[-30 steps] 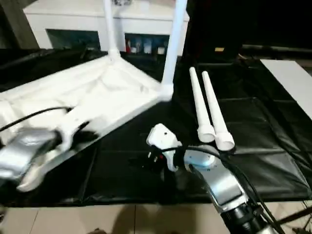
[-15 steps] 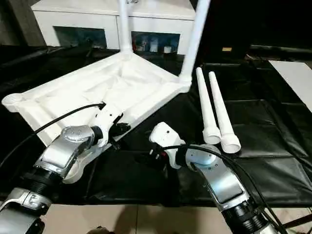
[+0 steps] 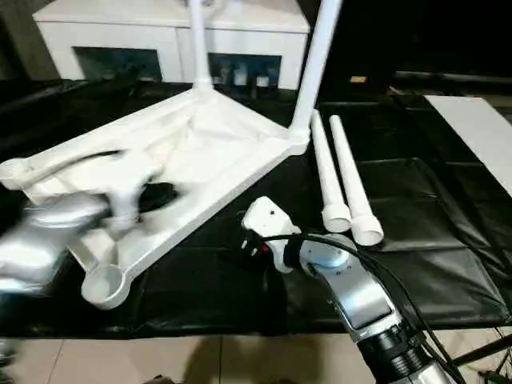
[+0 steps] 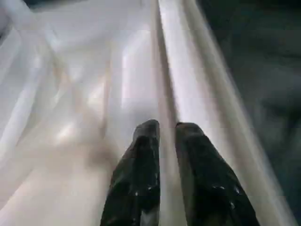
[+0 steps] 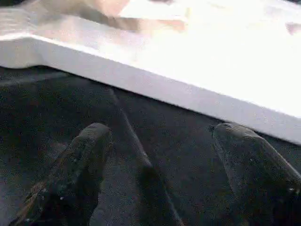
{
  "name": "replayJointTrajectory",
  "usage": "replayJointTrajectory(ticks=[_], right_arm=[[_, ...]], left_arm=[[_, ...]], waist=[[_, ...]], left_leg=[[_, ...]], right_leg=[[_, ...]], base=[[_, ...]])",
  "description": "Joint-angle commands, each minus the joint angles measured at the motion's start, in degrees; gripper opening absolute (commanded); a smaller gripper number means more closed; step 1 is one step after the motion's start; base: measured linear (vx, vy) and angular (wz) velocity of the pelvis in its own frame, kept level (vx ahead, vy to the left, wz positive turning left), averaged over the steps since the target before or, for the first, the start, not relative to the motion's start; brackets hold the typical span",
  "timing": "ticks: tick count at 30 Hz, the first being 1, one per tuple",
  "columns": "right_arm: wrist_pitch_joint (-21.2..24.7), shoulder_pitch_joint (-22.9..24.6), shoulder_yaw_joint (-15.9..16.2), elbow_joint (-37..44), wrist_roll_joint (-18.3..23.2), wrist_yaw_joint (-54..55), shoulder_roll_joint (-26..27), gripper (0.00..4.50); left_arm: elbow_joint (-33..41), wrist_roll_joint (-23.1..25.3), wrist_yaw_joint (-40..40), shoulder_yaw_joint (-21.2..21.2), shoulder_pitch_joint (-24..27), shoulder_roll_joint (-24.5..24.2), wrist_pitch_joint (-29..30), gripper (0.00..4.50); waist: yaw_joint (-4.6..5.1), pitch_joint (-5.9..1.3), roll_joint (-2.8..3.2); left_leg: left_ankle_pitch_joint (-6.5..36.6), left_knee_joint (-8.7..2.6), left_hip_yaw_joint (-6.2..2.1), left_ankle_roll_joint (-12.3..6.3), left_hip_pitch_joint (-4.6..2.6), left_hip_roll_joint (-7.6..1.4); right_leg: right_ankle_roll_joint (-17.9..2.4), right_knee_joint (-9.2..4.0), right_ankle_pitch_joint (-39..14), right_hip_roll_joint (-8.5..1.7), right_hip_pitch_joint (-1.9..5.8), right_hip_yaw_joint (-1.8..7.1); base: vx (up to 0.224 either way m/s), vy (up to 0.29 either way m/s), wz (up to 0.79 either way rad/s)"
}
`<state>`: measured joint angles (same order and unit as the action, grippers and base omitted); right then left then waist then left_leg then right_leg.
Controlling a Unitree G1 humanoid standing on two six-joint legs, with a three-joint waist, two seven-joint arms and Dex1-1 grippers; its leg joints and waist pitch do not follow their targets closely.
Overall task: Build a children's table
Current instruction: Rotate table base
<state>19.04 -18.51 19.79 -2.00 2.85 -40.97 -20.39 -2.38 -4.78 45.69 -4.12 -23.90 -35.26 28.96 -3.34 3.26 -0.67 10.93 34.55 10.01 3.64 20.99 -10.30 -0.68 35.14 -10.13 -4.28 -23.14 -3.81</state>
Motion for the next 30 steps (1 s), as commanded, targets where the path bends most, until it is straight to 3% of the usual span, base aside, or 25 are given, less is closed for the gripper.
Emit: replayJointTrajectory(ticks=[1, 4, 6, 7, 8, 9, 12, 13, 14, 15, 16, 19, 20, 21, 22, 28, 30], right_arm=[[0.6, -2.2, -2.1, -3.4, -2.0, 5.1, 1.7, 3.81], [0.5, -4.1, -3.5, -7.7, -3.3, 10.3, 3.7, 3.81], [-0.3, -5.7, -4.3, -10.8, -3.7, 12.4, 5.0, 3.81], [-0.3, -5.8, -4.3, -10.9, -3.7, 12.5, 5.0, 3.81], [-0.6, -6.2, -4.4, -11.6, -3.6, 12.7, 5.4, 3.81], [-0.9, -6.6, -4.4, -12.3, -3.5, 12.8, 5.6, 3.81], [-1.1, -7.2, -4.5, -12.8, -2.9, 12.0, 5.9, 3.81], [-1.6, -7.4, -4.3, -13.0, -2.9, 11.4, 6.0, 3.81], [-1.9, -7.2, -4.1, -12.6, -2.6, 10.3, 5.8, 3.81], [-2.1, -7.2, -4.1, -12.4, -2.5, 9.9, 5.7, 3.81], [-3.4, -6.5, -3.2, -10.8, -1.9, 6.8, 4.8, 3.81], [-4.1, -5.0, -1.9, -7.5, -0.5, 1.9, 2.8, 3.81], [-4.3, -3.5, -0.6, -3.6, 1.3, -3.3, 0.2, 3.81], [-4.3, -3.5, -0.6, -3.6, 1.3, -3.3, 0.2, 3.81], [-4.1, -2.9, -0.1, -2.0, 2.0, -5.2, -0.9, 3.81], [-3.9, -2.4, 0.4, 1.0, 2.5, -9.9, -3.7, 3.81], [-3.7, -2.4, 0.4, 1.2, 2.6, -10.0, -3.8, 3.81]], left_arm=[[1.8, 2.4, 4.1, 2.1, 3.0, -8.8, 2.0, 0.76], [-0.1, 5.5, 4.5, 3.3, 5.4, -14.9, 1.3, 0.76], [-0.5, 4.8, 6.9, 4.6, 7.3, -17.5, -0.5, 0.76], [-0.5, 4.7, 7.0, 4.6, 7.4, -17.5, -0.6, 0.76], [-0.1, 3.7, 8.7, 4.7, 8.3, -18.2, -1.8, 0.76], [0.3, 3.0, 11.2, 3.9, 9.2, -19.2, -3.5, 0.76], [0.0, 2.4, 15.3, 1.9, 9.8, -20.8, -5.9, 0.76], [-0.3, 1.9, 16.9, 1.2, 9.9, -21.8, -6.8, 0.94], [-1.2, 1.9, 17.7, 0.9, 9.6, -22.6, -7.6, 1.05], [-1.5, 2.0, 18.0, 0.7, 9.4, -22.9, -8.0, 1.05], [-3.0, 2.8, 20.8, -0.3, 9.0, -25.0, -10.2, 1.05], [-4.0, 4.3, 22.8, -1.3, 8.6, -26.3, -13.3, 1.25], [-5.3, 6.4, 24.1, -3.0, 7.6, -27.1, -16.6, 1.45], [-5.3, 6.4, 24.1, -3.0, 7.6, -27.1, -16.6, 1.5], [-5.9, 7.2, 24.7, -3.8, 7.1, -27.4, -17.9, 1.55], [-11.3, 12.9, 27.5, -10.4, 1.2, -27.6, -25.8, 2.09], [-12.4, 13.6, 27.4, -10.9, 0.3, -26.6, -27.4, 2.09]], waist=[[0.41, -3.58, 0.48], [0.89, -3.48, 0.76], [0.65, -3.35, 0.99], [0.49, -3.35, 0.58], [0.21, -3.42, 0.81], [0.27, -3.37, 0.47], [-0.01, -3.41, 0.57], [-0.02, -3.39, 0.63], [-0.08, -3.37, 0.88], [0.06, -3.38, 0.56], [0.07, -3.35, 0.76], [0.08, -3.31, 0.45], [0.02, -3.32, 1.06], [-0.17, -3.39, 0.8], [-0.02, -3.29, 0.77], [-0.21, -3.18, 0.89], [-0.24, -3.22, 0.88]], left_leg=[[12.3, -4.78, -1.25, 0.2, -0.25, -2.41], [13.3, -4.72, -1.09, 0.83, -0.87, -2.37], [15.2, -4.82, -0.95, 1.7, -1.41, -2.53], [15.3, -4.99, -1.08, 1.75, -1.09, -2.52], [15.5, -5.0, -1.08, 1.9, -1.29, -2.56], [15.7, -5.09, -1.0, 2.09, -1.3, -2.63], [15.7, -5.15, -0.99, 2.22, -1.3, -2.61], [15.9, -5.22, -0.99, 2.52, -1.33, -2.62], [16.5, -5.26, -1.07, 2.85, -1.34, -2.58], [17.1, -5.26, -1.0, 2.85, -1.33, -2.55], [17.2, -5.28, -1.13, 2.94, -1.26, -2.54], [17.1, -5.28, -1.12, 2.12, -1.25, -2.67], [16.9, -5.26, -1.19, 2.09, -1.29, -2.62], [17.0, -5.11, -1.01, 1.9, -1.58, -2.82], [16.7, -5.26, -1.14, 1.84, -1.19, -2.75], [20.4, -5.26, -1.3, 2.75, -1.59, -2.69], [20.3, -5.27, -1.33, 3.1, -1.62, -2.79]], right_leg=[[-10.9, -3.45, -13.2, -3.44, 2.69, 2.79], [-10.8, -3.7, -14.2, -3.34, 2.16, 2.95], [-11.0, -3.89, -14.4, -3.3, 1.82, 3.05], [-11.3, -3.7, -14.5, -3.56, 2.0, 3.07], [-11.3, -3.77, -14.5, -3.6, 1.86, 3.07], [-11.2, -3.72, -13.7, -3.49, 1.85, 3.1], [-11.0, -3.59, -12.9, -3.63, 1.85, 3.21], [-11.0, -3.48, -12.4, -3.56, 1.87, 3.18], [-11.0, -3.41, -12.3, -3.58, 1.88, 3.18], [-11.0, -3.46, -12.0, -3.55, 1.93, 3.19], [-11.0, -3.37, -11.9, -3.61, 2.02, 3.19], [-10.6, -3.46, -11.5, -3.61, 2.24, 3.27], [-11.0, -3.41, -11.3, -3.62, 2.2, 3.26], [-11.0, -3.43, -10.4, -3.6, 2.08, 3.31], [-11.3, -3.26, -10.1, -3.6, 2.31, 3.31], [-11.3, -3.9, -15.7, -3.85, 2.07, 3.38], [-11.3, -3.87, -15.7, -3.99, 2.15, 3.4]], base=[[0.0, 0.0, 0.0], [0.0, 0.0, 0.0], [0.0, 0.0, 0.0], [0.0, 0.0, 0.0], [0.0, 0.0, 0.0], [0.0, 0.0, 0.0], [0.0, 0.0, 0.0], [0.0, 0.0, 0.0], [0.0, 0.0, 0.0], [0.0, 0.0, 0.0], [0.0, 0.0, 0.0], [0.0, 0.0, 0.0], [0.0, 0.0, 0.0], [0.0, 0.0, 0.0], [0.0, 0.0, 0.0], [0.0, 0.0, 0.0], [0.0, 0.0, 0.0]])
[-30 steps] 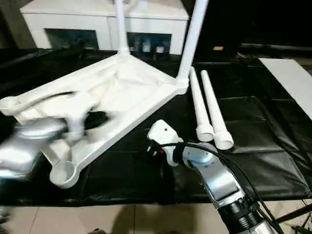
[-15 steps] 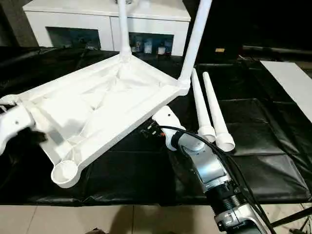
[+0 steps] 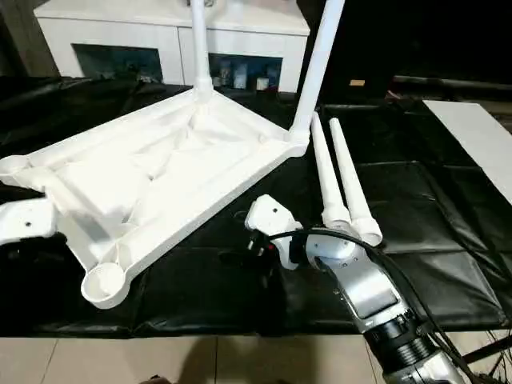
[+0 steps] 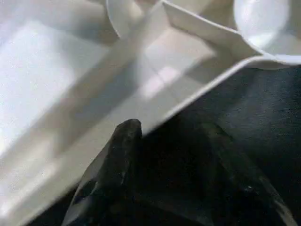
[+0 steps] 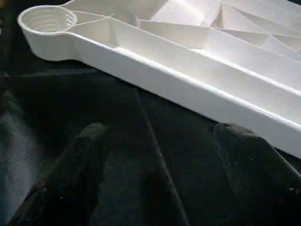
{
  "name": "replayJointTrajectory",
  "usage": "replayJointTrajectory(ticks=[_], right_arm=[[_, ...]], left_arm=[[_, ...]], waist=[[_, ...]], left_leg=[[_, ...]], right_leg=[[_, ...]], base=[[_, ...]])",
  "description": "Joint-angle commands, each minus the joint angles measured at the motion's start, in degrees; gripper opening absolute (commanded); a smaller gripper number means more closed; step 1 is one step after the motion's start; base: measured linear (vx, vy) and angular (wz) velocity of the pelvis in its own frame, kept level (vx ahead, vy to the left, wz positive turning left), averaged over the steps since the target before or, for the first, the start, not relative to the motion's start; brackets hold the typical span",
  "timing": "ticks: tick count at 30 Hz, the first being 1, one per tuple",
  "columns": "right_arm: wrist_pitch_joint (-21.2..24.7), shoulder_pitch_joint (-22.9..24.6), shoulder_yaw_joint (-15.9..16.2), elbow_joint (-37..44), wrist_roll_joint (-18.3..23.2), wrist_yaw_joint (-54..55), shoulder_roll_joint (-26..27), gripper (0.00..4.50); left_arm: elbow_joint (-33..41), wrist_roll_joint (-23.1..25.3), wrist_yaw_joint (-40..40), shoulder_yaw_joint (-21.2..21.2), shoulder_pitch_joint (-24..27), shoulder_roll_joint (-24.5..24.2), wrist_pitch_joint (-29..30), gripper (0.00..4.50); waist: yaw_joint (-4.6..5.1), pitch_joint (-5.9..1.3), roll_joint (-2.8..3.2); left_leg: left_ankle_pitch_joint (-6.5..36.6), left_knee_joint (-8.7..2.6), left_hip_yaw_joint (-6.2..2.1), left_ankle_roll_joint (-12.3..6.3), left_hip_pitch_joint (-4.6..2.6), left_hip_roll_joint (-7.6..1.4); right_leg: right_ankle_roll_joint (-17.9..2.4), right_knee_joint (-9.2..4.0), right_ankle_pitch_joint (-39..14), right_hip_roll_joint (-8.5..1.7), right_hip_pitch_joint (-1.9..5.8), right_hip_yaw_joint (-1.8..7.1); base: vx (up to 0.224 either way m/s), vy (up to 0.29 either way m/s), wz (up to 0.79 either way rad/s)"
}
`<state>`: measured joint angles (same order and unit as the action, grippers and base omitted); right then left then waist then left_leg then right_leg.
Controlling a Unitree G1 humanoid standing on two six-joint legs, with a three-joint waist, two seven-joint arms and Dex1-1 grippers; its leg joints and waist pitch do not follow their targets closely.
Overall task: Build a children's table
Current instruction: Rotate table base
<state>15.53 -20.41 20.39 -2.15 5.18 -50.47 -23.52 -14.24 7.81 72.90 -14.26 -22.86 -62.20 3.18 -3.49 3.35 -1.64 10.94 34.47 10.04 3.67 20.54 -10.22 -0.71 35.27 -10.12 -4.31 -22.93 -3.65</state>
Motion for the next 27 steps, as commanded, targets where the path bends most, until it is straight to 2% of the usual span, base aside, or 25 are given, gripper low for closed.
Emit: replayJointTrajectory(ticks=[1, 5, 7, 10, 11, 12, 13, 16, 17, 19, 22, 23, 24, 27], right_arm=[[0.0, -0.5, -0.1, 1.7, 0.3, -0.7, -0.6, 3.81], [1.0, 0.0, 0.8, 3.6, 0.7, -1.5, -0.8, 3.81], [1.4, 0.7, 1.7, 5.1, 0.8, -2.7, -1.0, 3.81], [1.5, 1.0, 2.2, 6.1, 1.1, -3.9, -1.3, 3.81], [1.6, 1.2, 2.4, 6.6, 1.3, -4.3, -1.5, 3.81], [1.8, 1.3, 2.6, 7.1, 1.4, -4.9, -1.8, 3.81], [1.8, 1.4, 2.9, 7.6, 1.5, -5.5, -2.3, 3.81], [1.6, 1.7, 3.6, 8.5, 1.1, -6.9, -3.5, 3.81], [1.6, 1.8, 3.4, 8.4, 0.9, -6.8, -3.4, 3.81], [1.6, 1.7, 3.2, 8.2, 0.7, -6.5, -3.3, 3.81], [1.7, 1.6, 3.0, 8.1, 0.8, -6.2, -3.1, 3.81], [1.7, 1.6, 3.0, 8.3, 0.8, -6.2, -3.2, 3.81], [1.8, 1.7, 3.0, 8.5, 0.9, -6.2, -3.2, 3.81], [1.8, 1.9, 3.1, 8.8, 1.0, -6.4, -3.4, 3.81]], left_arm=[[-2.0, 2.1, -0.5, -1.6, -2.1, 1.8, -3.7, 2.09], [-5.9, 4.6, -0.9, -4.4, -4.8, 4.9, -7.5, 2.09], [-9.0, 6.2, -0.4, -6.9, -5.9, 6.2, -9.8, 2.09], [-11.5, 7.8, -0.1, -8.7, -6.5, 7.1, -11.7, 2.09], [-12.2, 8.1, 0.4, -8.8, -6.7, 7.4, -11.9, 2.09], [-13.1, 8.6, 0.6, -9.2, -7.0, 7.6, -12.6, 2.09], [-13.8, 9.5, 0.7, -9.6, -7.3, 7.7, -13.7, 2.09], [-15.5, 11.0, 1.8, -11.2, -8.1, 7.8, -16.6, 2.09], [-16.9, 11.4, 2.1, -11.9, -9.1, 8.3, -18.7, 2.09], [-17.6, 11.9, 1.9, -12.2, -9.9, 8.8, -19.7, 2.09], [-18.3, 11.6, 2.0, -12.6, -11.4, 10.2, -21.4, 2.09], [-18.6, 11.3, 2.4, -12.7, -11.6, 10.6, -21.8, 2.09], [-19.2, 11.4, 2.6, -13.0, -12.1, 11.0, -23.5, 1.83], [-20.1, 10.8, 3.6, -13.0, -13.2, 12.0, -25.3, 1.72]], waist=[[-0.11, -3.24, 1.89], [-0.29, -3.49, 1.78], [-0.44, -3.27, 1.88], [-0.65, -3.04, 1.71], [-0.75, -3.21, 1.8], [-0.93, -3.42, 2.02], [-0.89, -3.33, 2.06], [-0.91, -3.34, 1.92], [-0.98, -3.36, 2.16], [-0.82, -3.51, 1.95], [-0.96, -3.62, 2.18], [-0.98, -3.71, 2.02], [-1.04, -3.76, 2.1], [-1.14, -3.73, 2.18]], left_leg=[[20.3, -5.2, -1.4, 3.06, -1.19, -2.86], [19.4, -5.12, -1.39, 3.14, -1.19, -2.91], [20.5, -5.19, -1.37, 2.94, -1.26, -2.9], [22.2, -5.32, -1.5, 2.75, -1.3, -2.92], [22.6, -5.31, -1.58, 2.93, -1.45, -3.01], [21.6, -5.26, -1.61, 2.92, -1.49, -3.1], [21.5, -5.34, -1.61, 2.99, -1.27, -3.13], [22.0, -5.35, -1.61, 2.87, -1.41, -3.06], [21.9, -5.32, -1.62, 2.87, -1.34, -3.05], [21.0, -5.3, -1.63, 2.87, -1.11, -3.01], [20.0, -5.18, -1.49, 2.89, -1.24, -3.09], [19.4, -5.13, -1.41, 2.79, -1.2, -3.07], [18.8, -5.11, -1.41, 2.69, -1.09, -3.06], [18.9, -5.11, -1.31, 2.67, -1.18, -3.08]], right_leg=[[-11.2, -4.1, -15.9, -3.93, 1.9, 3.22], [-11.6, -3.72, -14.0, -3.96, 2.12, 3.22], [-11.2, -4.04, -16.3, -3.96, 1.98, 3.23], [-10.0, -4.42, -20.4, -4.16, 1.89, 3.3], [-9.3, -4.49, -22.2, -4.33, 1.86, 3.42], [-9.7, -4.52, -21.2, -4.43, 1.86, 3.47], [-9.9, -4.4, -20.1, -4.28, 1.9, 3.42], [-9.7, -4.45, -20.2, -4.23, 1.9, 3.39], [-9.8, -4.46, -19.9, -4.29, 1.9, 3.44], [-10.1, -4.28, -18.6, -4.32, 2.13, 3.38], [-11.0, -4.07, -16.8, -4.36, 2.04, 3.41], [-11.2, -4.03, -15.9, -4.31, 2.12, 3.39], [-11.5, -3.91, -14.7, -4.26, 2.2, 3.35], [-11.8, -3.87, -13.9, -4.19, 2.15, 3.33]], base=[[0.0, 0.0, 0.0], [0.0, 0.0, 0.0], [0.0, 0.0, 0.0], [0.0, 0.0, 0.0], [0.0, 0.0, 0.0], [0.0, 0.0, 0.0], [0.0, 0.0, 0.0], [0.0, 0.0, 0.0], [0.0, 0.0, 0.0], [0.0, 0.0, 0.0], [0.0, 0.0, 0.0], [0.0, 0.0, 0.0], [0.0, 0.0, 0.0], [0.0, 0.0, 0.0]])
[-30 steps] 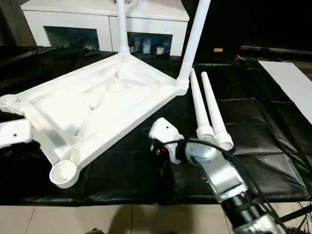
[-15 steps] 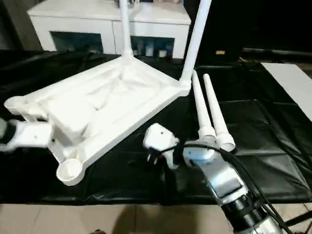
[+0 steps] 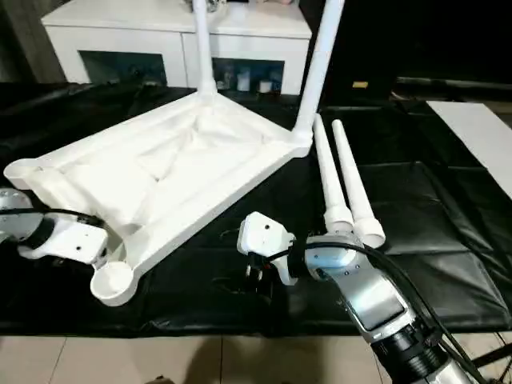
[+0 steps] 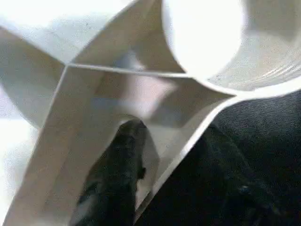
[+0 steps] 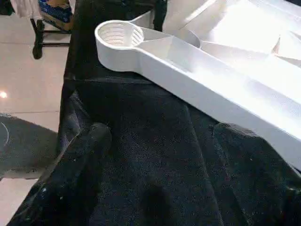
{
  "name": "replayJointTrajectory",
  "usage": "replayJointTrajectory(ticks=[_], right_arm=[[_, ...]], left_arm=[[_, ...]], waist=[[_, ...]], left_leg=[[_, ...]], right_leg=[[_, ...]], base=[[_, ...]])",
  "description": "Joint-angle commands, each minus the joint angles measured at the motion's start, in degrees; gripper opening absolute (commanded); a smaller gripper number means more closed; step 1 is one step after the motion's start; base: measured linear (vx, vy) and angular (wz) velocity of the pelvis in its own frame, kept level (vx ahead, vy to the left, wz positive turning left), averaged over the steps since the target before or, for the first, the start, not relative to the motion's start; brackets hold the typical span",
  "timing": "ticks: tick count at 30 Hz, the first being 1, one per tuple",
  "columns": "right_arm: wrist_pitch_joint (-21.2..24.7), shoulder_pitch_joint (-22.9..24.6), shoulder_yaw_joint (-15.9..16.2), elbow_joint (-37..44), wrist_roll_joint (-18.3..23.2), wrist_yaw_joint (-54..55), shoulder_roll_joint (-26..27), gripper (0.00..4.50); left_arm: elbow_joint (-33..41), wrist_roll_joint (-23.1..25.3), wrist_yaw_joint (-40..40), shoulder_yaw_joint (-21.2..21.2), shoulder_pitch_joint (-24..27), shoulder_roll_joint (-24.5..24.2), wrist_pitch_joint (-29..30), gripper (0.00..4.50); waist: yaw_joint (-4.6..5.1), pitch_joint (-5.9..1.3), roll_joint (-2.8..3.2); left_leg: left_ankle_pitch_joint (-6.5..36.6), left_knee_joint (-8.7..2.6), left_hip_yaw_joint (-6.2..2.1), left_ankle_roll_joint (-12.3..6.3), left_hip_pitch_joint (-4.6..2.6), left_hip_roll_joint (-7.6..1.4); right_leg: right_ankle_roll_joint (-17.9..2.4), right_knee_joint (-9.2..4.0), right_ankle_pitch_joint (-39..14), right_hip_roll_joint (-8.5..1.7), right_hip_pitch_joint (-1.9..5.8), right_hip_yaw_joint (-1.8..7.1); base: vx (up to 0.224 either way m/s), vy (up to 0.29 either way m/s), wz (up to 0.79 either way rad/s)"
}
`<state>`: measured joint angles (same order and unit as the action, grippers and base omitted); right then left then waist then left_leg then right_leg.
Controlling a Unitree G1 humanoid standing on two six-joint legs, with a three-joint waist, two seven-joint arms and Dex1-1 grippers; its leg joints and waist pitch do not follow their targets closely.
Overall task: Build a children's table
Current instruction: Rotate table base
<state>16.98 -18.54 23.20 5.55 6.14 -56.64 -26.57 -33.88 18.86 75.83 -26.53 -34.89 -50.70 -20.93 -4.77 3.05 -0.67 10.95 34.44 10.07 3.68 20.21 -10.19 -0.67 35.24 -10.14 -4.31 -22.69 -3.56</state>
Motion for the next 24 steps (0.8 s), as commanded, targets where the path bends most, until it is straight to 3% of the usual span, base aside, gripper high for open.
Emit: replayJointTrajectory(ticks=[1, 3, 5, 8, 9, 12, 15, 18, 24], right_arm=[[0.3, 0.1, 0.2, 1.2, 0.0, -0.3, -0.4, 3.81], [0.2, 0.2, 0.1, 1.3, -0.1, -0.3, -0.5, 3.81], [0.2, 0.2, 0.0, 1.3, 0.0, -0.3, -0.5, 3.81], [0.2, 0.2, -0.2, 1.5, 0.2, -0.3, -0.4, 3.81], [0.2, 0.2, -0.2, 1.5, 0.3, -0.3, -0.3, 3.81], [0.5, 0.2, -0.4, 1.6, 1.1, -0.4, 0.2, 3.81], [0.4, 0.2, -0.3, 1.5, 0.9, -0.5, 0.0, 3.81], [0.4, 0.2, -0.3, 1.6, 1.0, -0.5, 0.0, 3.81], [-0.3, -0.9, -2.3, -1.2, -1.3, 3.6, 0.3, 3.81]], left_arm=[[-0.8, -0.3, 1.0, -0.9, -1.4, 0.7, -1.7, 1.62], [-1.8, -0.7, 2.5, -1.0, -2.0, 1.1, -1.3, 1.48], [-2.1, -0.9, 2.9, -1.0, -2.2, 1.2, -1.2, 1.33], [-2.3, -2.0, 4.5, -0.4, -2.3, 1.9, 0.7, 1.25], [-2.3, -1.9, 4.7, -0.4, -2.3, 1.9, 1.0, 1.0], [-2.1, -1.6, 5.6, -0.2, -1.9, 1.7, 4.9, 0.91], [-0.5, -4.4, 7.5, 1.1, -0.4, 2.3, 9.0, 0.71], [0.6, -5.4, 7.7, 1.6, 0.4, 2.4, 10.2, 0.64], [13.1, -10.9, 9.9, 4.2, 7.6, 2.2, 21.0, 0.45]], waist=[[-0.05, -3.47, 1.21], [-0.17, -3.36, 1.4], [-0.1, -3.4, 1.12], [-0.13, -3.41, 1.17], [-0.07, -3.41, 1.11], [-0.03, -3.34, 1.01], [0.32, -3.28, 1.0], [0.65, -3.24, 0.98], [1.73, -3.24, 1.06]], left_leg=[[19.1, -5.04, -1.3, 2.71, -0.98, -3.11], [19.6, -5.13, -1.34, 2.97, -0.99, -3.15], [19.7, -5.14, -1.37, 3.13, -0.88, -3.16], [19.1, -5.12, -1.34, 3.06, -0.89, -3.2], [19.0, -5.12, -1.33, 3.03, -0.8, -3.17], [19.2, -5.13, -1.33, 2.89, -0.86, -3.18], [18.8, -5.2, -1.39, 2.9, -0.75, -3.23], [19.2, -5.12, -1.35, 2.67, -0.69, -3.12], [18.2, -5.04, -1.3, 2.11, -0.54, -3.03]], right_leg=[[-11.8, -3.88, -14.1, -4.21, 1.85, 3.24], [-11.7, -3.91, -14.7, -4.25, 1.82, 3.26], [-11.7, -3.87, -14.6, -4.29, 1.95, 3.26], [-11.8, -3.84, -14.5, -4.34, 1.93, 3.29], [-11.9, -3.79, -14.3, -4.33, 2.01, 3.28], [-11.8, -3.86, -15.2, -4.38, 1.98, 3.29], [-11.7, -3.84, -15.7, -4.43, 2.03, 3.32], [-11.9, -3.97, -16.6, -4.42, 2.01, 3.3], [-12.2, -3.97, -16.6, -4.22, 2.07, 3.28]], base=[[0.0, 0.0, 0.0], [0.0, 0.0, 0.0], [0.0, 0.0, 0.0], [0.0, 0.0, 0.0], [0.0, 0.0, 0.0], [0.0, 0.0, 0.0], [0.0, 0.0, 0.0], [0.0, 0.0, 0.0], [0.0, 0.0, 0.0]])
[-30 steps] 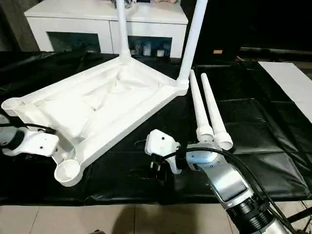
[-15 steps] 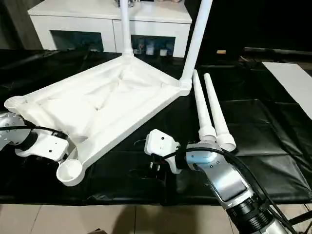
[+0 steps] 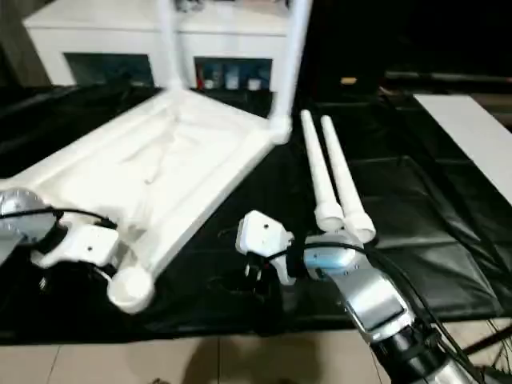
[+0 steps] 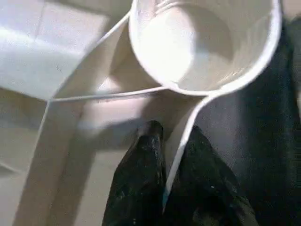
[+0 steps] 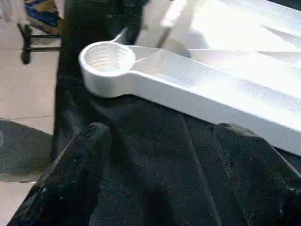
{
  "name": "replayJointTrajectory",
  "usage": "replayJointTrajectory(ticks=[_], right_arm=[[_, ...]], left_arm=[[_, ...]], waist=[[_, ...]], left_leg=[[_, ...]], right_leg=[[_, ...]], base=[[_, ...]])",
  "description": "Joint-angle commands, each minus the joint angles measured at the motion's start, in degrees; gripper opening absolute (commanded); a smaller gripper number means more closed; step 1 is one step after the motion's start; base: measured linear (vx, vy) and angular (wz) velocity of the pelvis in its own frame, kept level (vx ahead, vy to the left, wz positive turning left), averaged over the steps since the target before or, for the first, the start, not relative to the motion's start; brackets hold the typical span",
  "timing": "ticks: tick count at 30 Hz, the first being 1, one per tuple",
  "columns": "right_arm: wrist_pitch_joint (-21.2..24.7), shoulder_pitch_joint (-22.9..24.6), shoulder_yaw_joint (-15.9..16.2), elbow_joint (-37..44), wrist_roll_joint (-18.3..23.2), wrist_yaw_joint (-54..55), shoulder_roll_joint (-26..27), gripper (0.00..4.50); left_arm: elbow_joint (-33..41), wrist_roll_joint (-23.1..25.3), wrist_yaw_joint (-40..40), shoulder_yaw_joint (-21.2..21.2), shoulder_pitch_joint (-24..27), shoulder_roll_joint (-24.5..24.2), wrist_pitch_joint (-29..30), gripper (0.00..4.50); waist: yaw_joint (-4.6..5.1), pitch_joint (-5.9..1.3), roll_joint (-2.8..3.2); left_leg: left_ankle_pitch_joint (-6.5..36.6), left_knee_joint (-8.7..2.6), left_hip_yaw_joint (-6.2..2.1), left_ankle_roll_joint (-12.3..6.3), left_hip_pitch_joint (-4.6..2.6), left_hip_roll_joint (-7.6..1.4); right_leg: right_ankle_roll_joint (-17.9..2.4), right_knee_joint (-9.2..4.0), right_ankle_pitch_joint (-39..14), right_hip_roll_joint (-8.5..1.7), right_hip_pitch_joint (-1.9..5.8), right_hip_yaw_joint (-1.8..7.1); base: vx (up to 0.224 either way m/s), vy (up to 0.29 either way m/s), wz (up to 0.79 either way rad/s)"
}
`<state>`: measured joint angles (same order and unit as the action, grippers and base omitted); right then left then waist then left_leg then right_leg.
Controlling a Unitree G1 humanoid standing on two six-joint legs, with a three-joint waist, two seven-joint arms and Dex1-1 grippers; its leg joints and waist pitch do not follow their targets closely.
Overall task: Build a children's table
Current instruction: Rotate table base
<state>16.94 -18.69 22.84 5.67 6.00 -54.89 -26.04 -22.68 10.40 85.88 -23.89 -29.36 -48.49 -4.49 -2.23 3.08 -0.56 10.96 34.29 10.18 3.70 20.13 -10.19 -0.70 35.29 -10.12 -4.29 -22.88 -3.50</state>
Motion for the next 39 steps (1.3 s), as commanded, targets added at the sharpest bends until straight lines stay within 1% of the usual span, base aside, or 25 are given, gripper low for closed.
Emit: replayJointTrajectory(ticks=[1, 4, 5, 6, 7, 8, 10, 13, 14, 15, 17, 18, 22, 24, 25, 26, 27, 29, 31, 32, 33, 35, 36, 38, 39], right_arm=[[-0.3, -1.2, -2.5, -2.3, -1.7, 3.1, 0.1, 3.81], [-0.2, -2.0, -3.6, -3.6, -2.1, 4.7, 0.5, 3.81], [-0.2, -2.0, -3.6, -3.6, -2.1, 4.7, 0.5, 3.81], [0.0, -2.3, -4.0, -4.1, -2.1, 5.3, 0.6, 3.81], [0.1, -2.4, -4.0, -4.2, -2.1, 5.5, 0.7, 3.81], [0.4, -2.7, -4.3, -4.8, -2.5, 6.5, 1.0, 3.81], [0.8, -3.3, -4.6, -6.1, -3.0, 8.2, 1.4, 3.81], [0.9, -3.8, -4.7, -7.0, -3.7, 9.0, 1.7, 3.81], [0.9, -3.8, -4.9, -7.1, -3.7, 9.1, 1.8, 3.81], [0.9, -3.8, -4.9, -7.2, -3.8, 9.1, 1.8, 3.81], [1.1, -3.8, -4.9, -7.3, -4.2, 9.3, 1.8, 3.81], [1.5, -3.8, -5.0, -7.4, -4.4, 10.0, 1.9, 3.81], [2.0, -3.8, -4.9, -8.0, -5.1, 11.3, 1.9, 3.81], [2.9, -3.9, -5.2, -9.0, -5.9, 12.9, 2.0, 3.81], [3.3, -4.1, -5.4, -9.9, -6.8, 13.8, 2.1, 3.81], [3.3, -4.1, -5.4, -9.9, -6.8, 13.8, 2.1, 3.81], [3.9, -4.4, -5.7, -10.8, -7.6, 15.1, 2.3, 3.81], [4.6, -4.6, -6.1, -11.2, -8.2, 16.0, 2.4, 3.81], [5.7, -4.9, -6.5, -11.9, -8.8, 17.6, 2.5, 3.81], [6.1, -5.0, -6.7, -12.2, -8.9, 18.1, 2.5, 3.81], [6.2, -5.0, -6.8, -12.2, -8.9, 18.3, 2.4, 3.81], [6.3, -4.9, -6.9, -12.2, -9.0, 18.7, 2.3, 3.81], [6.3, -4.8, -7.0, -11.9, -9.0, 19.0, 2.1, 3.81], [6.3, -4.8, -7.0, -11.9, -9.0, 19.0, 2.1, 3.81], [6.8, -4.8, -7.4, -11.8, -9.3, 19.8, 2.2, 3.81]], left_arm=[[5.1, -3.5, -0.6, 2.1, 4.0, 0.0, 6.5, 0.37], [12.3, -6.6, -1.9, 3.3, 7.9, 0.6, 11.9, 0.3], [12.3, -6.6, -1.9, 3.3, 7.9, 0.6, 11.9, 0.26], [17.3, -8.0, -5.3, 5.0, 10.5, 3.1, 16.9, 0.17], [18.4, -8.1, -6.3, 5.4, 11.0, 3.7, 18.0, 0.13], [19.2, -7.7, -10.3, 6.8, 11.4, 6.5, 21.2, 0.13], [19.2, -6.1, -17.0, 8.5, 11.7, 10.9, 24.3, 0.06], [19.4, -4.7, -22.9, 9.6, 11.6, 14.5, 28.7, 0.02], [19.4, -4.6, -23.8, 9.7, 11.5, 15.2, 30.0, 0.02], [19.2, -4.0, -26.0, 9.9, 11.2, 16.2, 30.7, 0.02], [18.8, -3.0, -29.8, 10.3, 10.7, 17.9, 32.2, 0.02], [19.2, -2.7, -33.4, 11.3, 10.3, 20.7, 34.9, 0.02], [19.7, -1.4, -37.4, 11.3, 9.9, 23.2, 37.5, 0.02], [17.2, -1.2, -41.4, 11.2, 8.4, 25.6, 34.0, 0.02], [15.0, -1.3, -43.4, 10.9, 7.2, 27.1, 30.8, 0.02], [15.0, -1.3, -43.4, 10.9, 7.2, 27.1, 30.8, 0.02], [12.3, -0.6, -45.8, 10.0, 5.9, 28.6, 26.0, 0.02], [10.4, 0.2, -46.6, 8.8, 5.1, 29.1, 22.3, 0.02], [7.6, 1.7, -46.8, 6.7, 3.9, 29.3, 17.0, 0.02], [6.7, 2.4, -46.6, 5.8, 3.4, 29.2, 15.4, 0.02], [6.4, 2.7, -46.5, 5.2, 3.1, 29.3, 15.3, 0.02], [5.7, 2.4, -46.1, 4.8, 2.5, 29.8, 14.8, 0.02], [4.6, 3.2, -45.9, 3.5, 1.4, 29.9, 12.3, 0.02], [4.6, 3.2, -45.9, 3.5, 1.4, 29.9, 12.3, 0.02], [2.1, 3.0, -46.0, 3.3, -0.2, 31.3, 10.2, 0.02]], waist=[[-0.34, -3.26, 0.87], [-0.08, -3.19, 0.89], [-0.01, -3.18, 0.9], [0.11, -3.23, 0.7], [0.04, -3.16, 0.77], [0.11, -3.16, 0.57], [-0.12, -3.13, 0.59], [0.34, -3.12, 0.12], [0.44, -3.08, 0.11], [0.52, -3.18, 0.24], [0.78, -3.19, 0.02], [0.83, -3.28, 0.14], [0.83, -3.54, 0.16], [0.71, -3.61, 0.17], [0.65, -3.6, 0.04], [0.61, -3.64, -0.03], [0.39, -3.55, -0.05], [0.1, -3.65, 0.07], [-0.22, -3.53, -0.06], [-0.68, -3.72, 0.09], [-0.99, -3.63, 0.57], [-1.29, -3.65, 0.46], [-1.61, -3.72, 0.59], [-1.88, -3.73, 0.66], [-1.93, -3.68, 0.76]], left_leg=[[17.6, -4.99, -1.46, 2.15, -0.26, -3.15], [17.4, -4.82, -1.32, 1.61, -0.3, -2.94], [17.4, -4.78, -1.27, 1.31, -0.31, -2.89], [17.1, -4.74, -1.2, 1.18, -0.29, -2.98], [17.0, -4.73, -1.2, 0.99, -0.33, -3.0], [16.7, -4.68, -1.06, 0.81, -0.48, -3.05], [17.1, -4.45, -1.06, 0.6, -0.52, -2.82], [16.6, -4.61, -1.42, 0.4, 0.33, -2.59], [16.6, -4.58, -1.5, 0.12, 0.58, -2.39], [16.3, -4.37, -1.53, -0.22, 0.43, -2.29], [15.8, -4.25, -1.47, -0.68, 0.4, -2.29], [15.3, -4.16, -1.48, -0.94, 0.45, -2.28], [12.5, -3.98, -1.36, -1.8, 0.51, -2.34], [12.4, -3.85, -1.25, -2.47, 0.3, -2.31], [11.9, -3.74, -1.18, -2.79, 0.47, -2.12], [12.1, -3.71, -1.1, -2.78, 0.37, -2.08], [12.3, -3.78, -1.16, -3.02, 0.44, -2.07], [12.5, -3.78, -1.19, -2.84, 0.3, -2.11], [12.5, -3.85, -1.16, -3.03, 0.42, -2.0], [12.4, -3.71, -1.07, -2.91, -0.07, -2.09], [12.7, -3.76, -0.99, -2.61, -0.22, -2.27], [12.5, -3.83, -1.01, -2.44, -0.08, -2.33], [12.6, -3.84, -0.99, -2.14, -0.16, -2.33], [12.6, -3.91, -1.0, -1.96, -0.19, -2.42], [12.7, -3.93, -1.02, -1.92, -0.1, -2.39]], right_leg=[[-12.8, -3.91, -15.8, -4.31, 2.44, 3.18], [-13.1, -4.05, -15.9, -4.01, 2.37, 3.15], [-13.1, -4.1, -16.0, -3.92, 2.39, 3.11], [-13.2, -3.92, -15.5, -3.94, 2.5, 3.15], [-13.2, -4.0, -15.6, -3.85, 2.45, 3.1], [-13.3, -4.14, -15.6, -3.84, 2.38, 3.13], [-12.9, -4.46, -17.7, -3.78, 2.27, 3.03], [-10.4, -4.54, -20.4, -3.73, 2.9, 2.83], [-9.0, -4.85, -22.8, -3.74, 2.99, 2.62], [-8.4, -5.15, -23.7, -3.86, 2.77, 2.69], [-8.3, -5.3, -23.2, -3.59, 2.63, 2.59], [-8.7, -5.16, -22.4, -3.63, 2.68, 2.62], [-10.3, -4.88, -17.3, -3.39, 2.76, 2.56], [-11.2, -4.97, -15.9, -3.33, 2.65, 2.45], [-11.1, -5.06, -15.4, -3.15, 2.65, 2.44], [-11.0, -5.0, -15.4, -3.07, 2.61, 2.44], [-10.5, -5.23, -16.4, -3.19, 2.65, 2.4], [-10.0, -5.18, -17.2, -3.33, 2.66, 2.42], [-8.8, -5.41, -18.6, -3.25, 2.58, 2.41], [-8.7, -5.41, -18.9, -3.39, 2.3, 2.54], [-9.1, -5.37, -18.6, -3.46, 2.16, 2.64], [-9.1, -5.27, -18.2, -3.48, 2.29, 2.6], [-9.1, -5.21, -17.6, -3.45, 2.24, 2.61], [-9.2, -5.13, -17.0, -3.51, 2.24, 2.63], [-9.2, -5.15, -17.0, -3.49, 2.27, 2.61]], base=[[0.0, 0.0, 0.0], [0.0, 0.0, 0.0], [0.0, 0.0, 0.0], [0.0, 0.0, 0.0], [0.0, 0.0, 0.0], [0.0, 0.0, 0.0], [0.0, 0.0, 0.0], [0.0, 0.0, 0.0], [0.0, 0.0, 0.0], [0.0, 0.0, 0.0], [0.0, 0.0, 0.0], [0.0, 0.0, 0.0], [0.0, 0.0, 0.0], [0.0, 0.0, 0.0], [0.0, 0.0, 0.0], [0.0, 0.0, 0.0], [0.0, 0.0, 0.0], [0.0, 0.0, 0.0], [0.0, 0.0, 0.0], [0.0, 0.0, 0.0], [0.0, 0.0, 0.0], [0.0, 0.0, 0.0], [0.0, 0.0, 0.0], [0.0, 0.0, 0.0], [0.0, 0.0, 0.0]])
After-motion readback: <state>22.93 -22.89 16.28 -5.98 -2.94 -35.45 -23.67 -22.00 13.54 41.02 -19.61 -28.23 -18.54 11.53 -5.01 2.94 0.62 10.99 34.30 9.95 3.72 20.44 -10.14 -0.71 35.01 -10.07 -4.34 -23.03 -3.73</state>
